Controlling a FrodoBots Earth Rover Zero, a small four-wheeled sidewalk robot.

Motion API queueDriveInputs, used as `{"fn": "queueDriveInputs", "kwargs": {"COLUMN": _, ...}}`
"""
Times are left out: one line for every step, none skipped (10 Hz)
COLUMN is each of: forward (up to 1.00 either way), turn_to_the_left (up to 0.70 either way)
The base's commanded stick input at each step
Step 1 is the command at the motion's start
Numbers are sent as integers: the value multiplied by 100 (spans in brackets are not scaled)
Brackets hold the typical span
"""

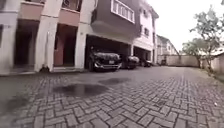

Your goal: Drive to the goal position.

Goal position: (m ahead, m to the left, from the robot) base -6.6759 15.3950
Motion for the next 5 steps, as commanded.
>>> {"fn": "queueDriveInputs", "kwargs": {"forward": 5, "turn_to_the_left": 50}}
{"fn": "queueDriveInputs", "kwargs": {"forward": 5, "turn_to_the_left": 50}}
{"fn": "queueDriveInputs", "kwargs": {"forward": 5, "turn_to_the_left": 50}}
{"fn": "queueDriveInputs", "kwargs": {"forward": 5, "turn_to_the_left": 50}}
{"fn": "queueDriveInputs", "kwargs": {"forward": 5, "turn_to_the_left": 50}}
